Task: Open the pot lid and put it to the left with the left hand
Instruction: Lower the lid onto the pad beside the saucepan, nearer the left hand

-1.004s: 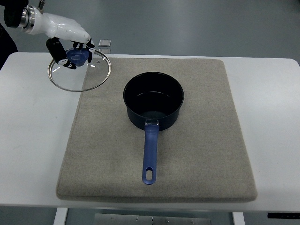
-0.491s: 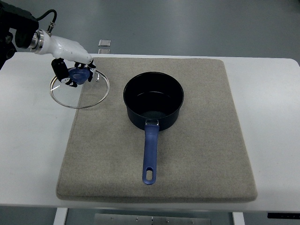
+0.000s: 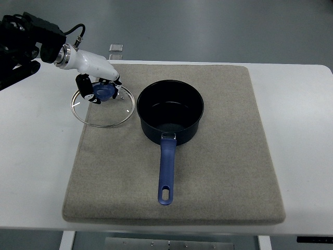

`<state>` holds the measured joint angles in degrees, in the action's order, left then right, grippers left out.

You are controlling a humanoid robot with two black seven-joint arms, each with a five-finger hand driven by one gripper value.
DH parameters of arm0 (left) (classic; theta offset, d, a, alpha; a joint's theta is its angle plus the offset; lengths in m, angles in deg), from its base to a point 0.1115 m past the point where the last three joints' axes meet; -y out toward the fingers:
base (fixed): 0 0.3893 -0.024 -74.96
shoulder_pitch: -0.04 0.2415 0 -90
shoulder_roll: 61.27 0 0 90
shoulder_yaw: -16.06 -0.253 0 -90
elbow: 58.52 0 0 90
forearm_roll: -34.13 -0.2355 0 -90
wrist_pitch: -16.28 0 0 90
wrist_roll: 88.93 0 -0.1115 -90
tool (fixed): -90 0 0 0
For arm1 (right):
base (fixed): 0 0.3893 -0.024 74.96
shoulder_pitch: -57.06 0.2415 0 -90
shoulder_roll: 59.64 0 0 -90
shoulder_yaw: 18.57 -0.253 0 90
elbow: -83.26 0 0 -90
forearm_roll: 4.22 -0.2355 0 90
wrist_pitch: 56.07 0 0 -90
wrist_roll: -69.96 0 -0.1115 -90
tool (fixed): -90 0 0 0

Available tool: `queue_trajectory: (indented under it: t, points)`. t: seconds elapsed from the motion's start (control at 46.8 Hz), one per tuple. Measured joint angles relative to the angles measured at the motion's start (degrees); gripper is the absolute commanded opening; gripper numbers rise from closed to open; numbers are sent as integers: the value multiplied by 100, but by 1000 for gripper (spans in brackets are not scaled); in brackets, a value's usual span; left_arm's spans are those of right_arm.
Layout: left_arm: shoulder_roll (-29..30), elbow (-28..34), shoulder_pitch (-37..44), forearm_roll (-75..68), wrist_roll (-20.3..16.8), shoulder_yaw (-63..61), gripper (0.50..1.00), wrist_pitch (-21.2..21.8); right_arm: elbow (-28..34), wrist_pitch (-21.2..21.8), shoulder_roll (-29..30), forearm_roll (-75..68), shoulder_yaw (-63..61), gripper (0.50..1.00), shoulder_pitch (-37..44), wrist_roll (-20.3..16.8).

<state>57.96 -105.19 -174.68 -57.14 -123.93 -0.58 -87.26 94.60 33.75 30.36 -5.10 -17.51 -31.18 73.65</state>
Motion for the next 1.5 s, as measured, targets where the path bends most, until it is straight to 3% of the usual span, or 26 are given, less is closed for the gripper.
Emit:
queue_trajectory:
  t: [0.491, 1.196, 1.282, 1.453, 1.495]
  points:
    - [-4, 220, 417, 101, 1, 31, 500, 825, 0, 0, 0, 0, 0, 917, 1, -2]
    - [12, 152, 550, 334, 1, 48, 500, 931, 0, 0, 0, 0, 0, 917, 0, -1]
    - [9, 142, 577, 330, 1, 48, 533, 940, 0, 0, 0, 0, 0, 917, 0, -1]
    - [42, 133, 579, 329, 1, 62, 726, 950, 0, 0, 0, 0, 0, 917, 1, -1]
    - [48, 132, 579, 329, 1, 67, 746, 954, 0, 0, 0, 0, 0, 917, 0, -2]
